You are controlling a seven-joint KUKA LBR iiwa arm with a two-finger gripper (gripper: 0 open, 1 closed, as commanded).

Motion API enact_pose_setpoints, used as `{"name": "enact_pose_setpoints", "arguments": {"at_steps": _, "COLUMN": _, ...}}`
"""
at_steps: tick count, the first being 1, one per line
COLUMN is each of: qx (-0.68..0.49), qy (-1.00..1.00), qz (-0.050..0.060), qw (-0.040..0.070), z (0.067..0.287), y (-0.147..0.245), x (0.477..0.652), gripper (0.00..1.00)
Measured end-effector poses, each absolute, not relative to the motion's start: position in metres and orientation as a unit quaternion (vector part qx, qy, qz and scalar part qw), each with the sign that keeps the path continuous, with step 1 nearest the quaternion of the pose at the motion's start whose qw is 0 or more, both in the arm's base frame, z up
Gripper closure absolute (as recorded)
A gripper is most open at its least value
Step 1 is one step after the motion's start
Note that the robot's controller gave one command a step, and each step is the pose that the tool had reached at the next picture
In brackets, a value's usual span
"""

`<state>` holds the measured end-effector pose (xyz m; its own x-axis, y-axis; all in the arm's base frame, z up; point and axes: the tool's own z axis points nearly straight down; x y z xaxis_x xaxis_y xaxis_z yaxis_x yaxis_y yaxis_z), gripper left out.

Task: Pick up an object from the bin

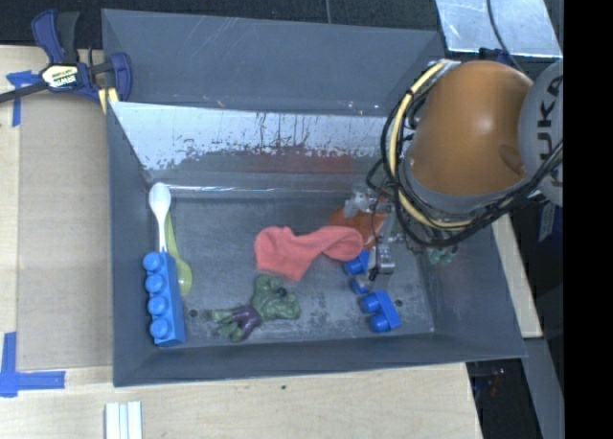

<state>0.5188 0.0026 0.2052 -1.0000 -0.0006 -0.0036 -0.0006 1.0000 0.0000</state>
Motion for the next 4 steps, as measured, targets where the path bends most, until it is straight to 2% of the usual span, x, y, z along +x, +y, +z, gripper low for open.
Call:
{"name": "enact_pose_setpoints", "arguments": {"at_steps": 1, "qx": 0.03, "qy": 1.0, "qz": 0.0, "qw": 0.005, "z": 0.163, "y": -0.019, "x": 0.58, "gripper": 0.0}}
{"name": "enact_pose_setpoints", "arguments": {"at_steps": 2, "qx": 0.1, "qy": 0.995, "qz": 0.001, "qw": 0.005, "z": 0.138, "y": -0.033, "x": 0.598, "gripper": 0.0}}
{"name": "enact_pose_setpoints", "arguments": {"at_steps": 3, "qx": 0.078, "qy": 0.997, "qz": 0.0, "qw": 0.005, "z": 0.135, "y": -0.001, "x": 0.594, "gripper": 0.0}}
{"name": "enact_pose_setpoints", "arguments": {"at_steps": 4, "qx": 0.141, "qy": 0.99, "qz": 0.001, "qw": 0.008, "z": 0.071, "y": -0.001, "x": 0.584, "gripper": 0.0}}
